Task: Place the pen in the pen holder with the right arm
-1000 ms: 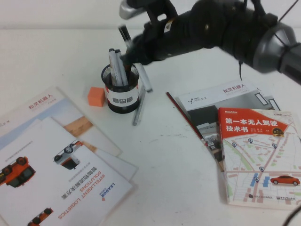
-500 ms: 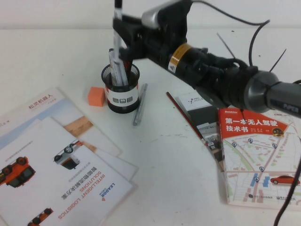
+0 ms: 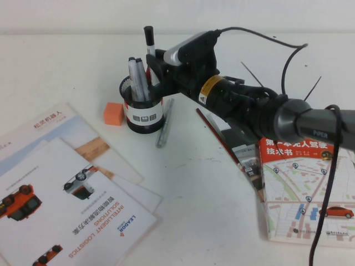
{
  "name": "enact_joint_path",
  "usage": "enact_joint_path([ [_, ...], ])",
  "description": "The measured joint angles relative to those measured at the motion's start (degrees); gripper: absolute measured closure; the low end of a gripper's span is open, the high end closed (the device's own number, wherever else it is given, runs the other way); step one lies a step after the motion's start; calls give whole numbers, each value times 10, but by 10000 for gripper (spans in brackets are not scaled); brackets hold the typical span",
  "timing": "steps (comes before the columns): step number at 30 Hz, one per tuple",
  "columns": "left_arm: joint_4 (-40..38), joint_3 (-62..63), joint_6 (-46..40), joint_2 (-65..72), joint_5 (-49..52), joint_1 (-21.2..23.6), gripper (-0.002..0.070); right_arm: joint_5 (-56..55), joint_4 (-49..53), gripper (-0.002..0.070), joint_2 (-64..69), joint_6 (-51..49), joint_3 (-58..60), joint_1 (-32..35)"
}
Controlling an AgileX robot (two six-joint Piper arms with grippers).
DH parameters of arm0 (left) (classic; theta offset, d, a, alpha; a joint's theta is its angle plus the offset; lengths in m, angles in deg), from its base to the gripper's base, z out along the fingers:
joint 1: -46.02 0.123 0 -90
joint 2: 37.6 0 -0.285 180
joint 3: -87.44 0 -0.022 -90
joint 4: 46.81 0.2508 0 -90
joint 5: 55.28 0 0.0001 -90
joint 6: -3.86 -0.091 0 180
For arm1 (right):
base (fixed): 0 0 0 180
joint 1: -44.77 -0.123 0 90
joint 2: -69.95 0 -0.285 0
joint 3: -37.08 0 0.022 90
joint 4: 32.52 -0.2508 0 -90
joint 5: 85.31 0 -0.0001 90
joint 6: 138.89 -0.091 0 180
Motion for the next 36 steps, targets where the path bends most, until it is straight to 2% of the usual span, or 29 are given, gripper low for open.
enact_joint_path([
  [5,0,0,0,0,0,0,677,-10,-2,260,3,-2,0,0],
  [7,0,0,0,0,0,0,677,3,-1,222,-6,-15,0,0],
  [9,0,0,0,0,0,0,678,30,9,287,-28,-35,10,0],
  [12,0,0,0,0,0,0,678,85,20,545,-97,-55,51,-1],
  [14,0,0,0,0,0,0,677,99,20,620,-152,-58,95,-1],
  [16,0,0,0,0,0,0,677,100,14,664,-220,-61,148,-1],
  [24,0,0,0,0,0,0,678,152,6,694,-473,-61,377,-1],
  [36,0,0,0,0,0,0,677,336,46,695,-795,-61,561,-1],
])
